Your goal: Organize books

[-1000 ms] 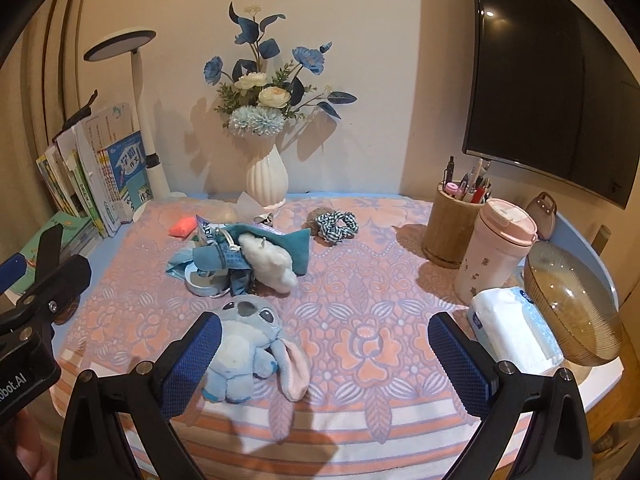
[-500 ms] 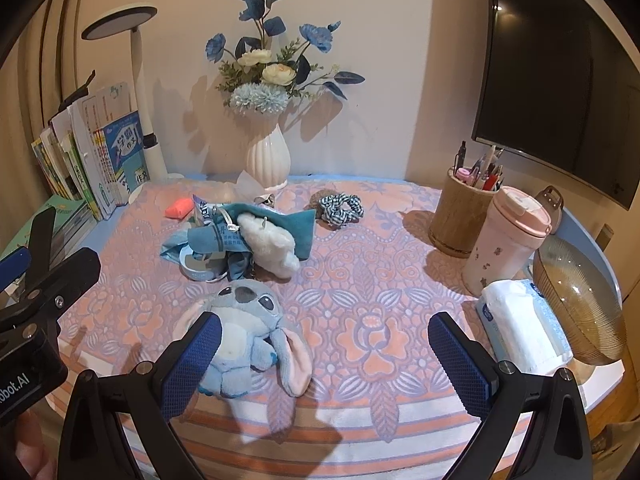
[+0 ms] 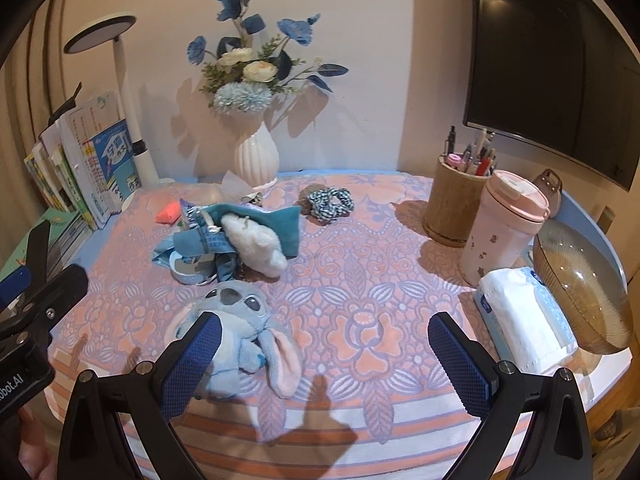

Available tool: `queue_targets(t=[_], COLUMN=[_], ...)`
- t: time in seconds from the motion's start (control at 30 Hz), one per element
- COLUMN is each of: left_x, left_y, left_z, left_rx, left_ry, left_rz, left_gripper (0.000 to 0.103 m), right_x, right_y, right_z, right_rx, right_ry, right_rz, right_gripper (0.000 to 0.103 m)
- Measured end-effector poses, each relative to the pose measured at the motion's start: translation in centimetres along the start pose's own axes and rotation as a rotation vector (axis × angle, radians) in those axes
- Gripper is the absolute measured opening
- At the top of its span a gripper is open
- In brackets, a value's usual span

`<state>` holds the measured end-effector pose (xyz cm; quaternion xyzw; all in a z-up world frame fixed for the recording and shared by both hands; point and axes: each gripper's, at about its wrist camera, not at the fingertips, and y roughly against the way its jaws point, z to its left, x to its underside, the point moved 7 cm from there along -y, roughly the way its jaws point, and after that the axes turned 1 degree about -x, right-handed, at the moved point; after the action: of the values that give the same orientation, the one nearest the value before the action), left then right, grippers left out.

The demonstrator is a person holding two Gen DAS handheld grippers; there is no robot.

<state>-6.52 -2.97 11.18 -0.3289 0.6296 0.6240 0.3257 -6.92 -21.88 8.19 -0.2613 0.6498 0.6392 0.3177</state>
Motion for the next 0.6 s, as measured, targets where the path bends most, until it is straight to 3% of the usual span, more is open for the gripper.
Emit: queue_targets(t=[0.33,0.6], left_x=[-0.6,0.0], left_y=[-1.2,-3.8], left_z=[2.7,1.8], left_rx=[-0.005,0.069], left_ry=[0.024,-0.003], left_rz=[0.003,0.061], left_gripper=[0.102,0.102], right_x=[-0.9,-1.3], right_y=[-0.1,-1.9], right_z=[-4.0,-7.0], right_rx=[0.024,0.029], right_ry=[-0.080,-0.144], right_rz=[-0.012,0.025], right_gripper=[0.103,0.103])
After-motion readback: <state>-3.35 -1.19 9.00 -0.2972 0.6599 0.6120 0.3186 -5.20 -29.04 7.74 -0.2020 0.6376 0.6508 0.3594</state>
